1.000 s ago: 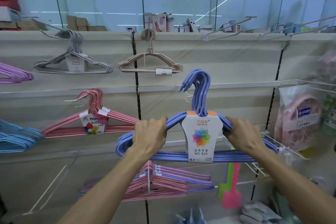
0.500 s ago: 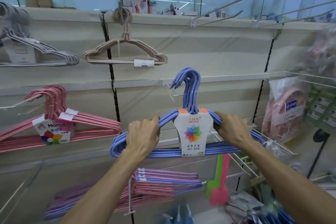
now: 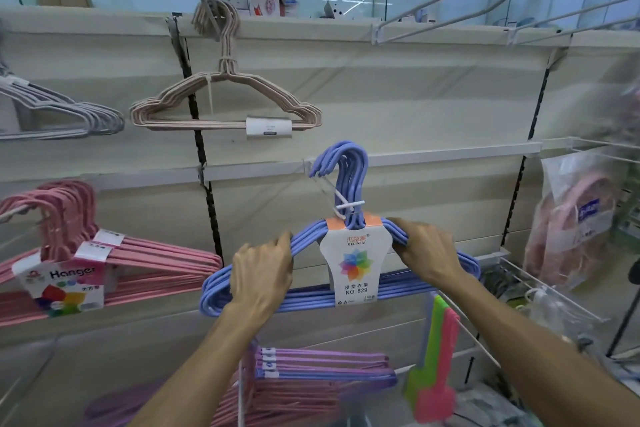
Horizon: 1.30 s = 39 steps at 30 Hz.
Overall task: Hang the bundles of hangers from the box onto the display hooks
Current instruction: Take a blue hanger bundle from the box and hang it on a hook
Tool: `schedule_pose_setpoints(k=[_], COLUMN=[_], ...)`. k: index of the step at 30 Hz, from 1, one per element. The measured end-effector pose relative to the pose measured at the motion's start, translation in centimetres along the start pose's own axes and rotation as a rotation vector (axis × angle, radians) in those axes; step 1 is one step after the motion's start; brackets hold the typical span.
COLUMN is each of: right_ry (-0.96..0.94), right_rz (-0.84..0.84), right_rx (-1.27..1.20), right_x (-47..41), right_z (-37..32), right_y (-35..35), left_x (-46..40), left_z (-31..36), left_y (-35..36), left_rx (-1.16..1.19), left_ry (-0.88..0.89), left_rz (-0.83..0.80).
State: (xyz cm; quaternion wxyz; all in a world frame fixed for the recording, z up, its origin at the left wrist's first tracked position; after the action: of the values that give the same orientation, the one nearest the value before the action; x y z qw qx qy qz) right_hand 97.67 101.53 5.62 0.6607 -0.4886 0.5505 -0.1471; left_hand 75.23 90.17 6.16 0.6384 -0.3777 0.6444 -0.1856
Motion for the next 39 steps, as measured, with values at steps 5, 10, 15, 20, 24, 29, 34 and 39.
schedule_pose_setpoints(k=[5, 10, 15, 20, 24, 29, 34, 39], right_ry=[-0.074, -0.077, -0.102, -0.111, -0.146, -0.169, -0.147, -0.124], right_rz=[0.068, 0.097, 0.064, 0.076, 0.080, 0.143, 0.118, -0.043], right_rx=[-0.015, -0.041, -0.023, -0.005, -0.048, -0.059, -0.085, -0.114], right_x=[-2.0, -3.1, -3.7, -4.4, -4.8, -4.7, -4.4, -4.1], right_z=[-0.9, -0.8, -1.1, -1.2, -1.3, -1.1, -0.8, -0.4], right_y=[2.0, 3.9, 5.6, 6.3, 7.1, 8.1, 9.2, 11.0], left_x=[-1.0, -1.9, -1.8, -2.0, -1.8, -1.1, -0.5, 0.0], left_z=[-1.1, -1.6, -1.8, -1.9, -1.8, -1.7, -1.9, -1.8], left_y=[1.9, 3.5, 5.8, 6.5, 7.5, 8.8, 9.2, 9.7], left_rx=[-0.002, 0.000, 0.014, -0.004, 0.008, 0.021, 0.019, 0.012], left_ry=[-0.032, -0.046, -0.065, -0.083, -0.099, -0.121, -0.113, -0.113], left_rz=[-0.017, -0.036, -0.079, -0.073, -0.087, -0.104, -0.119, -0.168])
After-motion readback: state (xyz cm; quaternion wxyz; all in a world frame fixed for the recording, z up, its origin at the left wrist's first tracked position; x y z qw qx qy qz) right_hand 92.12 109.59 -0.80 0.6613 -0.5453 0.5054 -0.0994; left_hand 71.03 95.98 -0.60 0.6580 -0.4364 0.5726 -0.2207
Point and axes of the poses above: each hand's wrist, its own x-axis away from the middle knuckle, its own y-axis out of the palm, z = x × y, the point moved 9 cm from there along -x, towards the middle knuckle, and after that the axes turned 2 degrees about -y, right-handed, at the moved point
